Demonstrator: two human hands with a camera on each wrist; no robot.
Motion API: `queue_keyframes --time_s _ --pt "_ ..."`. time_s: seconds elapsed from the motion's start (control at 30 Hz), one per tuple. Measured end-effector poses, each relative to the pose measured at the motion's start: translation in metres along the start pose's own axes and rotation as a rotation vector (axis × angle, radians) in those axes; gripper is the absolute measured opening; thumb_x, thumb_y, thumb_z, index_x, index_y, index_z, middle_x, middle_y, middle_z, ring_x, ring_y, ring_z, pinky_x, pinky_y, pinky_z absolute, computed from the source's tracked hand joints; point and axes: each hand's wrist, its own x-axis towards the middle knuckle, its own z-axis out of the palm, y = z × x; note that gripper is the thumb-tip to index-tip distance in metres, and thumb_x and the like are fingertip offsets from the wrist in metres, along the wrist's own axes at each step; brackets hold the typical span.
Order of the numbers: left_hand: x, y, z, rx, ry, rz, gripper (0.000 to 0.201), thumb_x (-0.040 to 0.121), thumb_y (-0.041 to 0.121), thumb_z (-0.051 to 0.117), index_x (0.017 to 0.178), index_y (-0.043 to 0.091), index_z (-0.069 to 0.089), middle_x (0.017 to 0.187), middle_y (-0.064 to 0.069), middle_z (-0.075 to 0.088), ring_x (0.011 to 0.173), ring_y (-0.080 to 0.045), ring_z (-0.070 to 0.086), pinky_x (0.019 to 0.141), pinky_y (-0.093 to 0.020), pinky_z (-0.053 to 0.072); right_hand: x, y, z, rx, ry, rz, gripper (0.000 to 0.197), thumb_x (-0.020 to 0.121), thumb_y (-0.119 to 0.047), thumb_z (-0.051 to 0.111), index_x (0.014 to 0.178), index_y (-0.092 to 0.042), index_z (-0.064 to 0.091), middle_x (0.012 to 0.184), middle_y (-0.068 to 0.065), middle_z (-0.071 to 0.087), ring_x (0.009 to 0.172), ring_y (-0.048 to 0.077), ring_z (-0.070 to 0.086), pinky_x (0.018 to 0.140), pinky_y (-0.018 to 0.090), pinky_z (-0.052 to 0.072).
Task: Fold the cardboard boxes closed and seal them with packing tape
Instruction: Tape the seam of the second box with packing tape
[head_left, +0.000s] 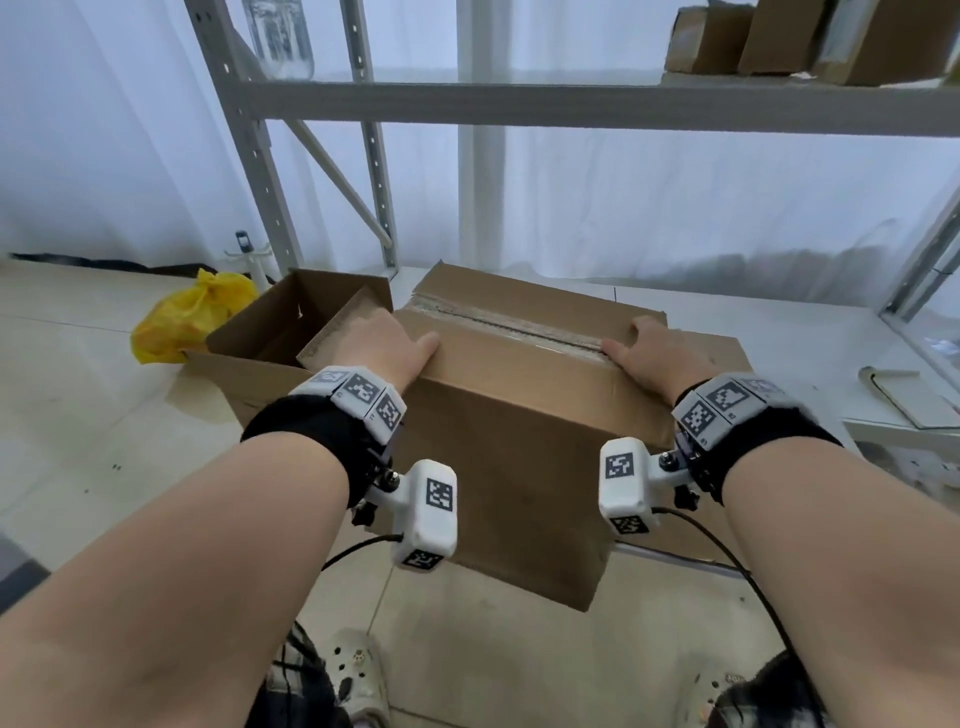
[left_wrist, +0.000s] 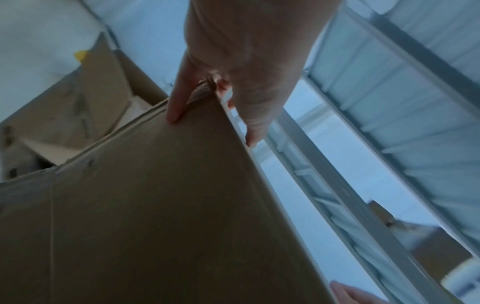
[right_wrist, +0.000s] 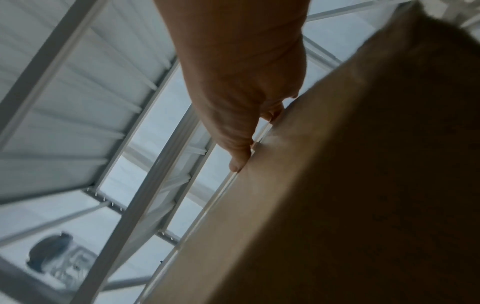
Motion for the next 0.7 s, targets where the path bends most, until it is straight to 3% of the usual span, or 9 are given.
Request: queue_keyframes --time_s 0.1,0.17,0.27,0.4,0.47,0.53,0.6,0.7 --pt "-0.007 0.022 -0.015 0.000 0.078 0.080 0.069 0.088 0.052 0.050 0.138 0.008 0.035 0.132 -0.019 0.044 0.119 -0.038 0.047 0.091 -0.043 0.041 -0.002 0.013 -0.009 0.105 0.024 0.007 0.059 0.089 -0.054 0.053 0.128 -0.010 0.048 0.130 0.014 0.054 0.117 0.034 0.050 0.100 0.044 0.040" --pt "-0.007 0.040 -0.021 0.003 0.123 0.123 0.066 0.088 0.052 0.049 0.138 0.010 0.036 0.133 -0.018 0.043 0.121 -0.038 0.044 0.091 -0.046 0.041 -0.005 0.022 -0.016 0.152 0.048 0.036 0.058 0.091 -0.049 0.055 0.131 -0.007 0.049 0.130 0.014 0.055 0.119 0.033 0.050 0.096 0.037 0.039" --pt "-0.001 0.066 -0.022 -0.037 0.161 0.181 0.066 0.089 0.049 0.051 0.140 0.011 0.034 0.138 -0.016 0.038 0.128 -0.037 0.036 0.095 -0.047 0.040 -0.006 0.035 -0.022 0.264 0.090 0.086 0.064 0.089 -0.045 0.060 0.138 -0.008 0.042 0.135 0.014 0.050 0.125 0.032 0.046 0.100 0.037 0.038" --pt "0.017 0.083 0.003 -0.087 0.088 0.251 0.074 0.088 0.043 0.055 0.148 0.013 0.025 0.157 -0.019 0.004 0.144 -0.037 0.006 0.115 -0.046 0.017 0.003 0.044 -0.021 0.291 0.081 0.146 0.081 0.082 -0.043 0.070 0.141 -0.003 0.031 0.135 0.017 0.044 0.124 0.032 0.045 0.100 0.038 0.041" --pt "0.019 0.084 0.022 -0.136 0.000 0.207 0.078 0.089 0.044 0.056 0.150 0.012 0.020 0.156 -0.024 -0.010 0.145 -0.037 -0.004 0.116 -0.043 0.010 0.004 0.044 -0.019 0.271 0.045 0.163 0.093 0.081 -0.049 0.069 0.147 -0.006 0.019 0.141 0.018 0.035 0.129 0.034 0.039 0.097 0.038 0.038" --pt "0.016 0.086 0.037 -0.197 -0.072 0.124 0.080 0.089 0.046 0.055 0.150 0.010 0.017 0.153 -0.029 -0.013 0.144 -0.041 0.001 0.115 -0.043 0.014 0.008 0.043 -0.017 0.220 0.025 0.157 0.109 0.079 -0.059 0.067 0.153 -0.014 0.001 0.150 0.019 0.022 0.138 0.035 0.027 0.106 0.042 0.031" --pt "0.016 0.085 0.048 -0.243 -0.144 0.038 0.084 0.091 0.051 0.052 0.151 0.011 0.009 0.152 -0.032 -0.007 0.140 -0.045 0.019 0.112 -0.041 0.022 0.017 0.043 -0.018 0.200 -0.021 0.125 0.121 0.073 -0.067 0.067 0.153 -0.021 -0.010 0.158 0.019 0.007 0.145 0.033 0.012 0.114 0.046 0.020" --pt "0.025 0.077 0.063 -0.345 -0.272 -0.024 0.096 0.086 0.063 0.047 0.150 0.025 -0.014 0.151 -0.021 0.027 0.123 -0.041 0.047 0.102 -0.044 0.042 0.037 0.046 -0.015 0.286 -0.035 0.084 0.130 0.061 -0.071 0.073 0.153 -0.028 -0.008 0.161 0.012 -0.001 0.147 0.031 0.006 0.117 0.049 0.016"
